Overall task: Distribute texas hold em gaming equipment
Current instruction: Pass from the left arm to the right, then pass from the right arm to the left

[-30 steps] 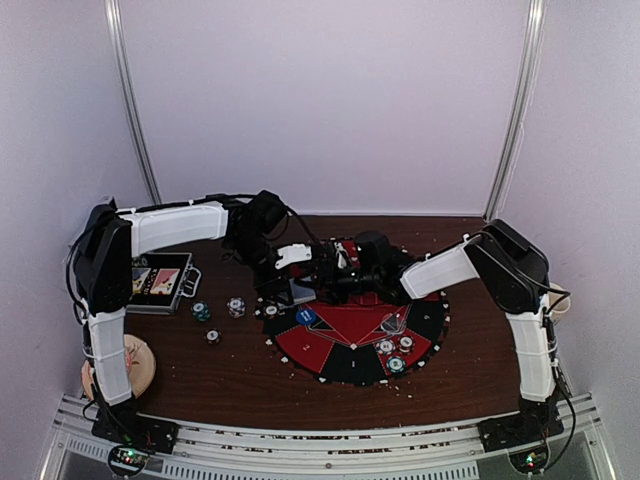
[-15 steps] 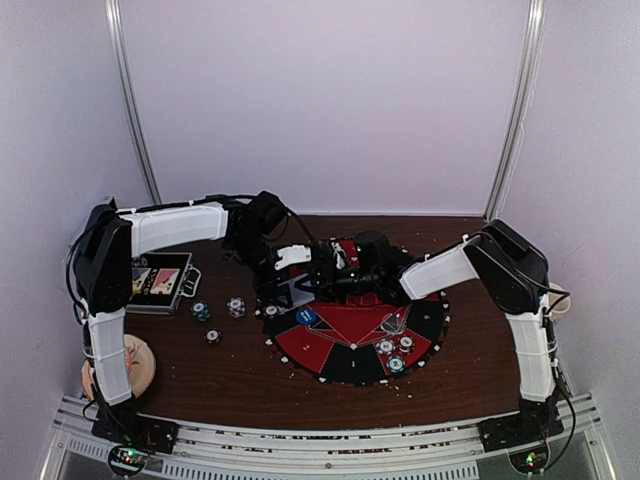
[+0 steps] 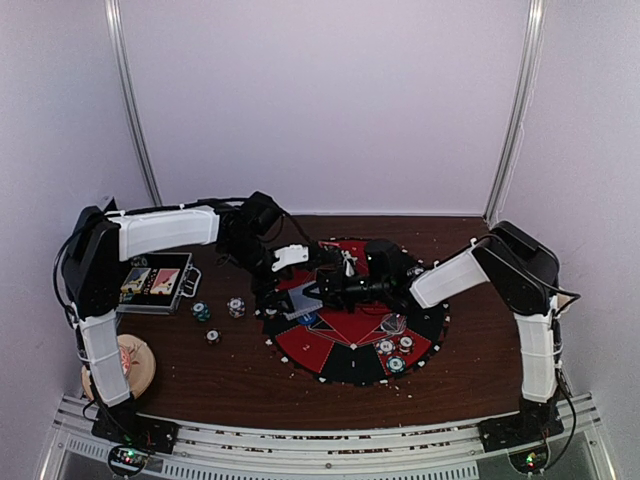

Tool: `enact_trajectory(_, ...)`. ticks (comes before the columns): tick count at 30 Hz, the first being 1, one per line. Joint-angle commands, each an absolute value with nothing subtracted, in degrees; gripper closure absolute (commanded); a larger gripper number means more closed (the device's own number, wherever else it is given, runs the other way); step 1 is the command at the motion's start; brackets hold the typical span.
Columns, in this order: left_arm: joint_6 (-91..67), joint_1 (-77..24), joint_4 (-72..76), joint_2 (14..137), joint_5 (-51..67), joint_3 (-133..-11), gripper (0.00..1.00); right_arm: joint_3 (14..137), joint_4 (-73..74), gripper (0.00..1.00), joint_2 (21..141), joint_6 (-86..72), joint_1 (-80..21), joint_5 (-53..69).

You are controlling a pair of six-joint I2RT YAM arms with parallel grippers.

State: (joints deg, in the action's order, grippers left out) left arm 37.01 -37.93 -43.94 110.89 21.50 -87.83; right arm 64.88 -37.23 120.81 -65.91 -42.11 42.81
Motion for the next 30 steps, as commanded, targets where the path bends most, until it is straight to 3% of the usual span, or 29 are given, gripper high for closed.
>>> enact_trajectory(1, 37.43, -38.20, -39.24, 109.16, 26.36, -86.48, 0.02, 62.51, -45.44, 1.00, 115.95, -69.55, -42.45, 41.78)
enact_trajectory(15, 37.44, -39.23, -37.44, 109.59, 32.34, -85.78, 0.03, 60.71, -46.24, 1.00, 112.86, -70.92, -43.23, 40.04)
enact_trajectory(30, 36.92, -39.25, -35.27, 108.52, 31.66, -83.13, 0.32, 60.64, -47.12, 1.00, 113.28, -71.42, -43.73, 39.45)
